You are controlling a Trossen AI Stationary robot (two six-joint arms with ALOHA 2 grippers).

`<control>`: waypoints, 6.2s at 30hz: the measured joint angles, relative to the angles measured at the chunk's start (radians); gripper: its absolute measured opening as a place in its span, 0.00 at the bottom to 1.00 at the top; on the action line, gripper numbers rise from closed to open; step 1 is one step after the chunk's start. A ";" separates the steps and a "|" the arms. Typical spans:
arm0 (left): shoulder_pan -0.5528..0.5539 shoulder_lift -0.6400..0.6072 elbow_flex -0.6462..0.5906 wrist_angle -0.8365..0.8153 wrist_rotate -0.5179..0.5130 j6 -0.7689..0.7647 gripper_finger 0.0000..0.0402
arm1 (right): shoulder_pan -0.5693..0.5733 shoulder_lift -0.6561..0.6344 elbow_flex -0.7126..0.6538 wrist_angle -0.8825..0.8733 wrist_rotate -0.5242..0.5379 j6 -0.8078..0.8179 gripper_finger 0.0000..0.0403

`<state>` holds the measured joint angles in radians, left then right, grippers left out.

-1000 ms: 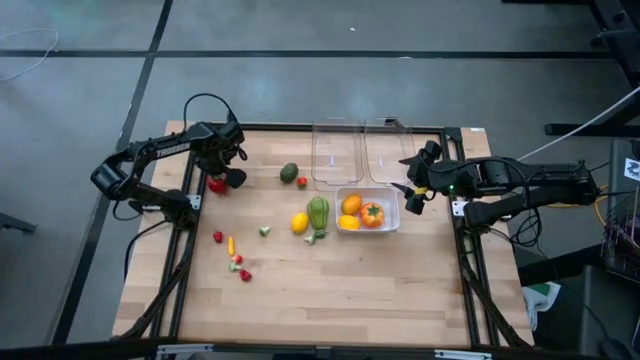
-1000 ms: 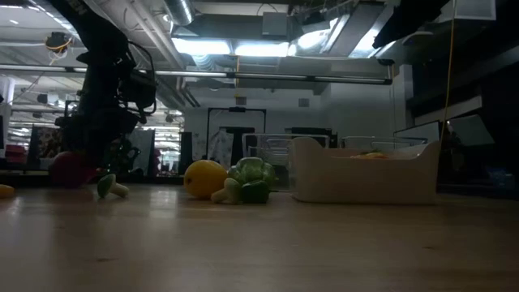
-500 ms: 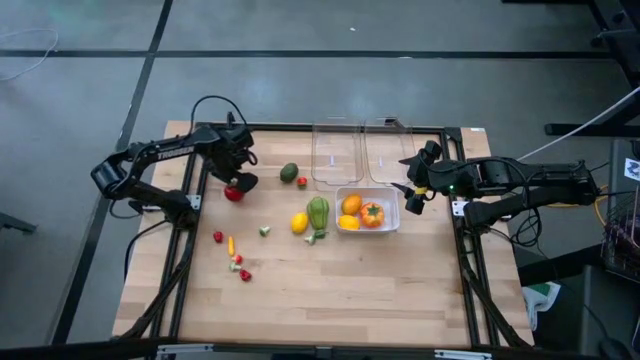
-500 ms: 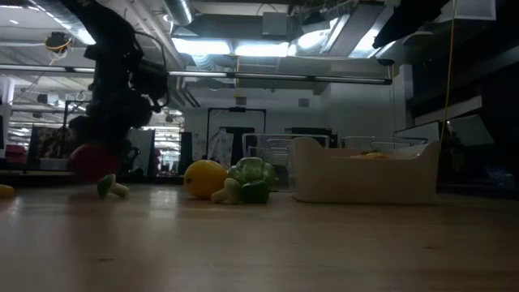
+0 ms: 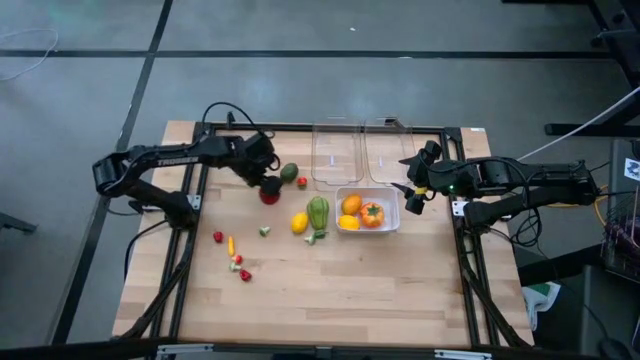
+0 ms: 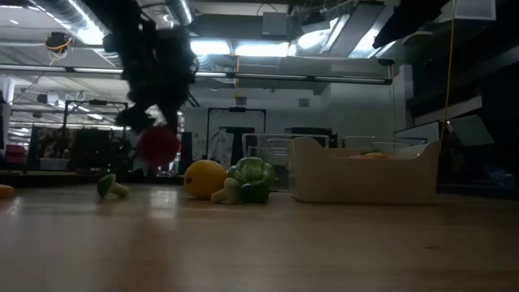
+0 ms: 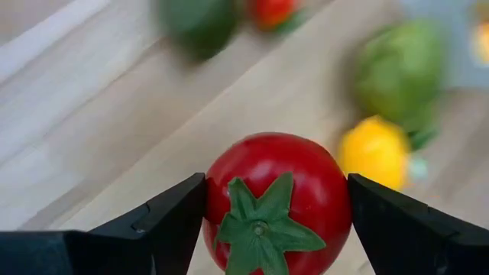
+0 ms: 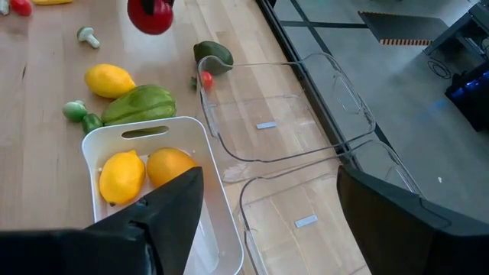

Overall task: Sort produce into baskets
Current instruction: Put the tomato into the white bin, then put the lemon into the white bin

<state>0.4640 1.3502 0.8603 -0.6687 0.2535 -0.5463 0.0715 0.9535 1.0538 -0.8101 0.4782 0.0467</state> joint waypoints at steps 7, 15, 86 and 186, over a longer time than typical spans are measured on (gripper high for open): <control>-0.142 0.000 0.039 0.308 -0.009 -0.111 0.74 | 0.000 0.000 0.000 0.000 0.000 0.000 0.74; -0.273 0.015 0.039 0.696 -0.179 -0.154 0.74 | 0.000 0.000 0.000 0.000 0.000 0.000 0.74; -0.431 0.593 0.460 0.552 -0.418 0.312 0.83 | 0.000 0.000 0.000 -0.001 0.000 0.000 0.74; -0.449 0.436 0.250 0.048 -0.438 0.111 0.62 | 0.000 0.000 0.000 0.000 0.000 0.000 0.74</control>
<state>0.0147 1.7861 1.1101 -0.6207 -0.1848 -0.4358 0.0715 0.9531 1.0538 -0.8101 0.4782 0.0471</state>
